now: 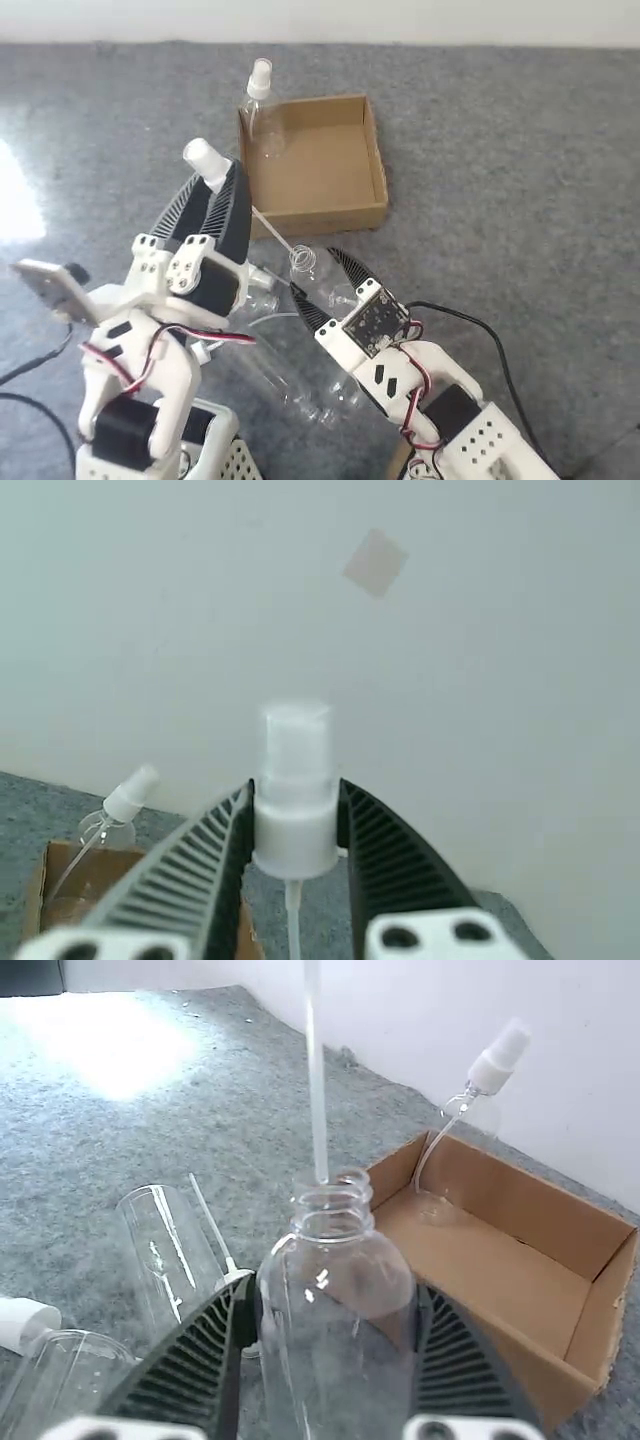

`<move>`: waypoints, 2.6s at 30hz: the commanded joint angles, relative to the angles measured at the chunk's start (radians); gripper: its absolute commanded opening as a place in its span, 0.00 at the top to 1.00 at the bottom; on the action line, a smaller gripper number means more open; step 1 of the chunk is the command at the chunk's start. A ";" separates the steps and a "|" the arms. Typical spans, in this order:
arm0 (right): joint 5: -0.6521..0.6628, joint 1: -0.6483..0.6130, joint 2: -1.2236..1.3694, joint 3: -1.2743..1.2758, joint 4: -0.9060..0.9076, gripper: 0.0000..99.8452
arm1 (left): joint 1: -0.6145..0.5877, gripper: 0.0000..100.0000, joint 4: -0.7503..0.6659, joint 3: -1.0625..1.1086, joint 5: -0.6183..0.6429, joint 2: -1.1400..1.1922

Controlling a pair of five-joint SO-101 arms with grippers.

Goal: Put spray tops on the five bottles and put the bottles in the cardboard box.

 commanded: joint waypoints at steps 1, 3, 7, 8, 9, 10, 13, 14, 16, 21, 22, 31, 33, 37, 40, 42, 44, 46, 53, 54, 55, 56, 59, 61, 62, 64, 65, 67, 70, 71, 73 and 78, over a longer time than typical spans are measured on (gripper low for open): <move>0.000 -0.007 -0.018 0.003 -0.030 0.90 | -0.005 0.99 0.000 -0.007 0.006 -0.005; 0.000 -0.007 -0.018 0.003 -0.030 0.90 | -0.005 0.99 0.000 -0.004 0.006 -0.005; 0.000 -0.007 -0.018 0.003 -0.030 0.90 | -0.005 0.99 0.000 0.030 0.006 -0.005; 0.000 -0.007 -0.018 0.003 -0.030 0.90 | -0.005 0.99 0.000 0.039 0.006 -0.005; 0.000 -0.007 -0.018 0.003 -0.030 0.90 | -0.005 0.99 0.000 0.045 0.006 -0.005; 0.000 -0.007 -0.018 0.003 -0.030 0.90 | -0.005 0.99 0.000 0.053 0.006 -0.005; 0.000 -0.004 -0.018 0.003 -0.030 0.90 | -0.005 0.99 0.000 0.073 0.005 -0.005; 0.000 -0.004 -0.018 0.003 -0.028 0.90 | -0.005 0.99 0.000 0.079 -0.005 -0.005; 0.000 -0.004 -0.018 0.003 -0.028 0.90 | -0.005 0.99 0.000 0.085 -0.041 -0.005; 0.000 -0.004 -0.018 0.003 -0.027 0.90 | -0.005 0.99 0.002 0.107 -0.057 -0.005; 0.000 -0.004 -0.018 0.003 -0.027 0.90 | -0.005 0.99 0.003 0.107 -0.058 -0.005; 0.000 -0.002 -0.018 0.003 -0.025 0.90 | -0.057 0.99 0.000 0.105 -0.060 -0.005; 0.000 -0.002 -0.018 0.003 -0.025 0.90 | -0.055 0.99 0.003 0.107 -0.060 -0.005; 0.000 -0.002 -0.018 0.003 -0.024 0.90 | -0.052 0.99 0.005 0.107 -0.060 -0.005; 0.000 -0.002 -0.018 0.003 -0.024 0.90 | -0.054 0.99 0.005 0.107 -0.060 -0.005; 0.000 -0.002 -0.018 0.003 -0.024 0.90 | -0.052 0.99 0.005 0.111 -0.061 -0.005; 0.000 -0.002 -0.018 0.003 -0.024 0.90 | -0.051 0.99 0.002 0.124 -0.087 -0.005; 0.000 -0.002 -0.018 0.003 -0.025 0.90 | -0.051 0.99 0.000 0.128 -0.098 -0.005; 0.000 -0.001 -0.018 0.003 -0.022 0.90 | -0.005 0.99 0.005 0.143 -0.100 -0.005; 0.000 -0.001 -0.018 0.003 -0.022 0.90 | 0.011 0.99 0.003 0.153 -0.101 -0.005; 0.000 -0.001 -0.018 0.003 -0.024 0.90 | 0.025 0.99 0.002 0.154 -0.112 -0.005; 0.000 -0.001 -0.018 0.003 -0.025 0.90 | 0.037 0.99 0.005 0.156 -0.133 -0.005; 0.000 -0.001 -0.018 0.003 -0.025 0.90 | 0.077 0.99 0.005 0.163 -0.173 -0.005; 0.000 -0.001 -0.018 0.003 -0.022 0.90 | 0.098 0.99 0.005 0.174 -0.178 -0.005; 0.000 -0.001 -0.018 0.003 -0.022 0.90 | 0.107 0.99 0.005 0.177 -0.178 -0.005; 0.000 -0.001 -0.018 0.003 -0.022 0.90 | 0.129 0.99 0.006 0.179 -0.178 -0.005; 0.000 0.001 -0.018 0.003 -0.022 0.90 | 0.137 0.99 0.006 0.183 -0.178 -0.005; 0.000 0.016 -0.018 0.003 -0.022 0.90 | 0.147 0.99 0.006 0.193 -0.180 -0.005; -0.008 0.042 -0.018 0.003 -0.024 0.90 | 0.152 0.99 0.006 0.194 -0.180 -0.005; -0.008 0.045 -0.018 0.003 -0.022 0.90 | 0.152 0.99 0.006 0.194 -0.180 -0.005; -0.008 0.045 -0.018 0.003 -0.022 0.90 | 0.152 0.99 0.006 0.194 -0.180 -0.005; -0.008 0.045 -0.018 0.003 -0.021 0.90 | 0.152 0.99 0.006 0.202 -0.180 -0.005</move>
